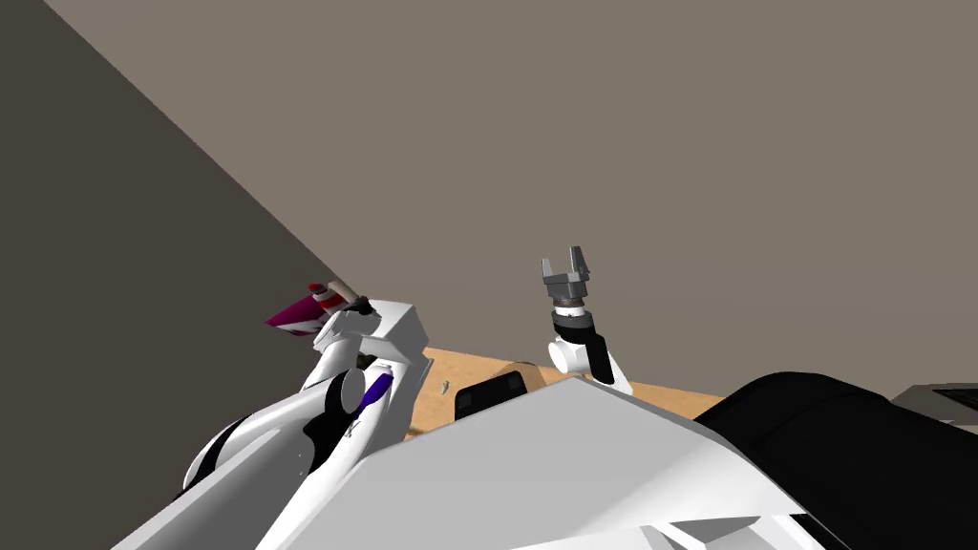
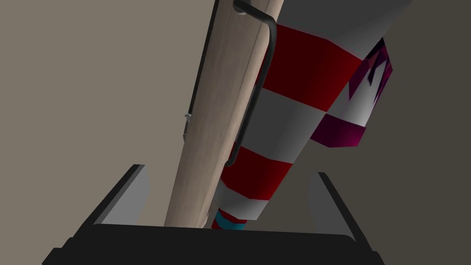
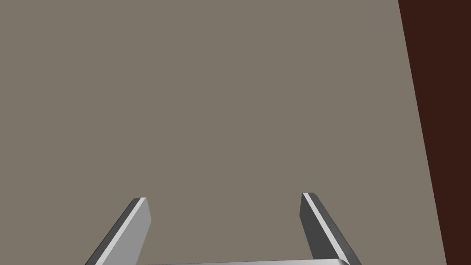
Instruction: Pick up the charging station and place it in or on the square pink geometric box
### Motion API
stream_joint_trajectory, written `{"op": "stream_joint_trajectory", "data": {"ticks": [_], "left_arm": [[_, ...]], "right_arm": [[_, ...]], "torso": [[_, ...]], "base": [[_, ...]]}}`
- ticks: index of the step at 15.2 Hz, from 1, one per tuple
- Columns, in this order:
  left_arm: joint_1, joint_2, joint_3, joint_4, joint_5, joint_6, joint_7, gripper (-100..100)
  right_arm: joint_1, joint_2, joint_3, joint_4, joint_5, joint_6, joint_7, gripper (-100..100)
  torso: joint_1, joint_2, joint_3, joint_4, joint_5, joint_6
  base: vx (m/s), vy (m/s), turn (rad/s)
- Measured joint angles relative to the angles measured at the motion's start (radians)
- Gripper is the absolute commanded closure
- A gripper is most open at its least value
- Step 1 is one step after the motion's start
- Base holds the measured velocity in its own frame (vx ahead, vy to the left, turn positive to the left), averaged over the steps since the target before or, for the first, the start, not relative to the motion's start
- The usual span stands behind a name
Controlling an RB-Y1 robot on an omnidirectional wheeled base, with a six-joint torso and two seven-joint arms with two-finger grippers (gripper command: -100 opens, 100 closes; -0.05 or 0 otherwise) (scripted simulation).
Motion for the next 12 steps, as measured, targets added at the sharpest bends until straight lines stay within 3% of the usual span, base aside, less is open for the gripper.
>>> {"op": "stream_joint_trajectory", "data": {"ticks": [3,6,9,10,12], "left_arm": [[0.035,0.015,0.032,-0.032,-0.01,0.048,0.009,-100],[0.044,0.031,0.052,-0.034,-0.019,0.079,0.014,-100],[0.049,0.057,0.078,-0.017,-0.049,0.118,0.035,-100],[0.05,0.073,0.089,0.008,-0.079,0.131,0.057,-100],[0.066,0.09,0.108,0.002,-0.084,0.163,0.063,-100]], "right_arm": [[0.0,0.0,0.0,0.0,0.0,0.0,0.0,0],[0.0,0.0,0.0,0.0,0.0,0.0,0.0,0],[0.0,0.0,0.0,0.0,0.0,0.0,0.0,0],[0.0,0.0,0.0,0.0,0.0,0.0,0.0,0],[0.0,0.0,0.0,0.0,0.0,0.0,0.0,0]], "torso": [[0.0,-0.001,-0.001,0.0,0.0,0.0],[0.001,-0.001,-0.001,0.0,0.0,0.0],[0.001,-0.003,-0.001,0.0,0.0,0.0],[0.0,-0.004,-0.002,-0.001,0.0,0.0],[0.001,-0.005,-0.003,-0.001,0.0,-0.001]], "base": [[0.021,-0.031,-0.169],[0.02,-0.018,-0.117],[0.052,-0.032,-0.268],[0.071,-0.024,-0.209],[0.072,-0.014,-0.178]]}}
